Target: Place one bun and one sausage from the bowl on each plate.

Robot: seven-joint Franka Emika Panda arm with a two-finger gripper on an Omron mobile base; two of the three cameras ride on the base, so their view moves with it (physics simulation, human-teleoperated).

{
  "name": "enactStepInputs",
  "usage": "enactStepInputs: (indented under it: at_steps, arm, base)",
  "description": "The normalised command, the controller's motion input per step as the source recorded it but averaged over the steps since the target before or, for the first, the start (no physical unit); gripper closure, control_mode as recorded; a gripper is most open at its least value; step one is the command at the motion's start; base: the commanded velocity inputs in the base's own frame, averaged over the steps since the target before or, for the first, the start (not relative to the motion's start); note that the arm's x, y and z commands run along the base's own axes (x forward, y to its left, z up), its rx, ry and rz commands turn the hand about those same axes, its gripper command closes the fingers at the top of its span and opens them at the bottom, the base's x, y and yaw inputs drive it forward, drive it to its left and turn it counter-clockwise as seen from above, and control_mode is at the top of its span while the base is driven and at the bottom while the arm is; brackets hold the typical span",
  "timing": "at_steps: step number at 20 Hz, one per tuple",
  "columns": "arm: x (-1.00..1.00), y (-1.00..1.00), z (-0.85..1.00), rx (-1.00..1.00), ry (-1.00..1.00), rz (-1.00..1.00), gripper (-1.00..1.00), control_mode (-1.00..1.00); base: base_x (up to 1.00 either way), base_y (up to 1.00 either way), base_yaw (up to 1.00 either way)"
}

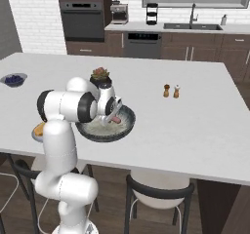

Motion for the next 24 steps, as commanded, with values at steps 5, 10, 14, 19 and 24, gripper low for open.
enactStepInputs:
  at_steps: [5, 10, 14, 19, 24]
  arm:
    - [0.0, 0.0, 0.0, 0.0, 0.0, 0.0, 1.0, -1.0]
    - [-0.44, 0.0, 0.09, 0.0, -0.01, -0.01, 1.0, -1.0]
    - [-1.0, 0.0, 0.57, 0.02, 0.01, -0.03, 1.0, -1.0]
    - [-1.0, 0.02, 0.9, 0.08, 0.01, -0.13, 1.0, -1.0]
    - [-0.99, 0.0, 1.0, 0.14, 0.04, -0.23, 1.0, -1.0]
  base:
    - [0.0, 0.0, 0.0]
    - [0.0, 0.0, 0.0]
    - [0.0, 0.0, 0.0]
    - [0.0, 0.0, 0.0]
    - [0.0, 0.0, 0.0]
